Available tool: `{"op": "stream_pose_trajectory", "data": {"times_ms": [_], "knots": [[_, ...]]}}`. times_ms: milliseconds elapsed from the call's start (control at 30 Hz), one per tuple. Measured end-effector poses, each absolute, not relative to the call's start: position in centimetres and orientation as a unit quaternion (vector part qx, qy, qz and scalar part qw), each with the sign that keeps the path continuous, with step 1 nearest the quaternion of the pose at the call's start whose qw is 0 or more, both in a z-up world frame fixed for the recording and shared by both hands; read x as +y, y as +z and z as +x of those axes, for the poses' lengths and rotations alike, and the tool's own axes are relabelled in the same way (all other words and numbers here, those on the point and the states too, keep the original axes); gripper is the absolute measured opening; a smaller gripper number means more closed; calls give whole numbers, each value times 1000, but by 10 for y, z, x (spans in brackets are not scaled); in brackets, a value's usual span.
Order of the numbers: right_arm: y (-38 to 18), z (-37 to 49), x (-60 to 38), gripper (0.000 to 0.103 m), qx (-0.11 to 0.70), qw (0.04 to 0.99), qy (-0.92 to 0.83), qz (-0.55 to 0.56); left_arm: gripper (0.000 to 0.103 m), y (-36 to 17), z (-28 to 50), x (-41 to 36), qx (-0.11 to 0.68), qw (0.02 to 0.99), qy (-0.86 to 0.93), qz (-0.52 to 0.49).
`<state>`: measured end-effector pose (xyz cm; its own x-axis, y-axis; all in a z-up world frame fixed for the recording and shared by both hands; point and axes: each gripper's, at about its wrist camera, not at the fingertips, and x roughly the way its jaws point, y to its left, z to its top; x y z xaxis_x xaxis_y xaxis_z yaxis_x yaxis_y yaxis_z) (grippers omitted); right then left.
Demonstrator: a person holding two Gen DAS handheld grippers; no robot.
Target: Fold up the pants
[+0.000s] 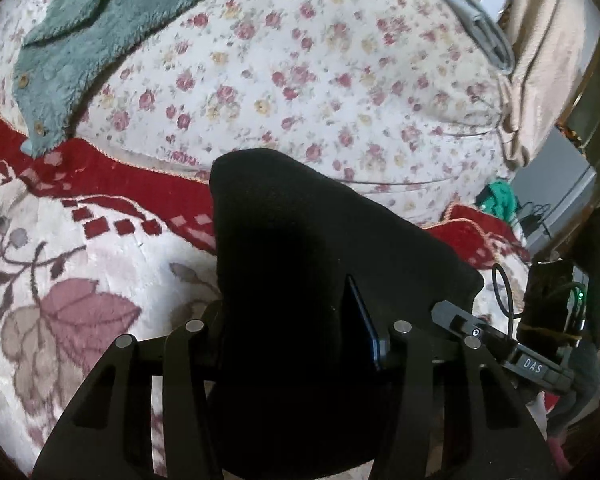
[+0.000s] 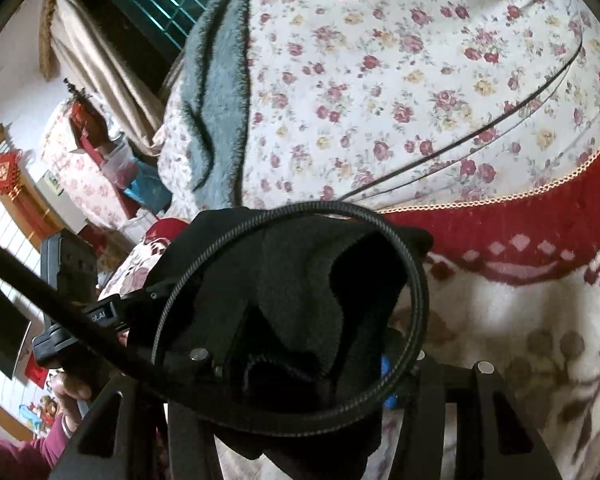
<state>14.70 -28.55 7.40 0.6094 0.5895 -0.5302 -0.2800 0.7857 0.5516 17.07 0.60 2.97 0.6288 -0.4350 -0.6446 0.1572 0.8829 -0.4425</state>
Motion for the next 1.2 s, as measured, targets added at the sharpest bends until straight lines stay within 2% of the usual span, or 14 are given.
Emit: {"op": "stream_pose_trajectory", "data": {"times_ms": [200,267,333,400,433,467,567,800,1200], "knots": [[36,181,-282,51,413,860,212,210,48,-16,193,7,449,866,-131,-177],[23,192,-280,59,435,856,191,203,54,-26,194,8,453,867,-121,-172],[21,191,-282,73,426,866,178,195,59,-26,193,8,446,870,-120,-171],[19,191,-285,77,428,867,172,191,68,-26,194,7,445,875,-109,-157],[17,191,-288,77,431,862,172,202,74,-26,193,6,442,878,-102,-150],[16,191,-291,77,436,858,171,213,74,-26,192,5,439,881,-98,-145],[20,186,-292,77,442,855,161,220,74,-24,191,3,437,884,-92,-136],[59,158,-280,77,421,884,130,154,74,-6,175,-8,402,911,-65,-66],[110,124,-253,77,378,909,136,113,74,27,144,-4,345,934,-77,-53]]}}
